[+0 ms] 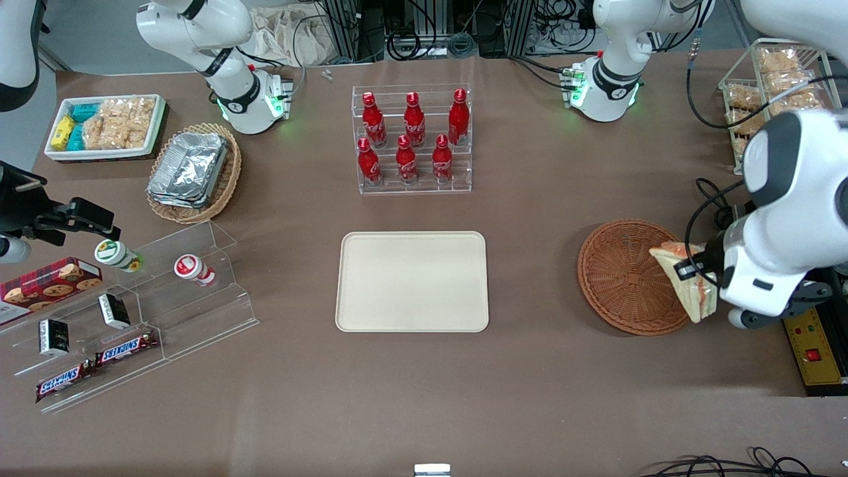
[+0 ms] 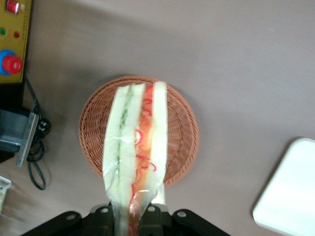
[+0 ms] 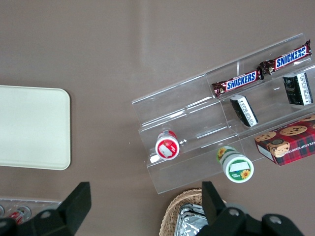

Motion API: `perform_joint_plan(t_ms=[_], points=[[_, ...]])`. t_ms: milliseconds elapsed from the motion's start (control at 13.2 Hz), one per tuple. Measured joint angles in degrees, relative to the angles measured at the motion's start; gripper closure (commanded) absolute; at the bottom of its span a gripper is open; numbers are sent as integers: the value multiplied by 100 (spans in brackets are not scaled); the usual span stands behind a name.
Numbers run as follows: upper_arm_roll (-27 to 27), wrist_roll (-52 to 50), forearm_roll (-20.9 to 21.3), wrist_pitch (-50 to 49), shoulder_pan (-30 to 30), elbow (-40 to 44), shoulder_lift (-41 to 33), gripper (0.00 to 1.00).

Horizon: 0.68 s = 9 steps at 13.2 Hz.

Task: Place sandwich from basket to tray
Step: 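Carry the sandwich over to the cream tray with the left gripper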

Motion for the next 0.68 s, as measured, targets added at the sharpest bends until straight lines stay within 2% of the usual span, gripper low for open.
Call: perform_joint_plan(t_ms=[151, 377, 679], points=[[-461, 332, 0, -200, -18, 309, -17, 100], [-1237, 403, 1, -191, -102, 327, 108, 100], [-1415, 250, 2, 555, -715, 283, 885, 100]])
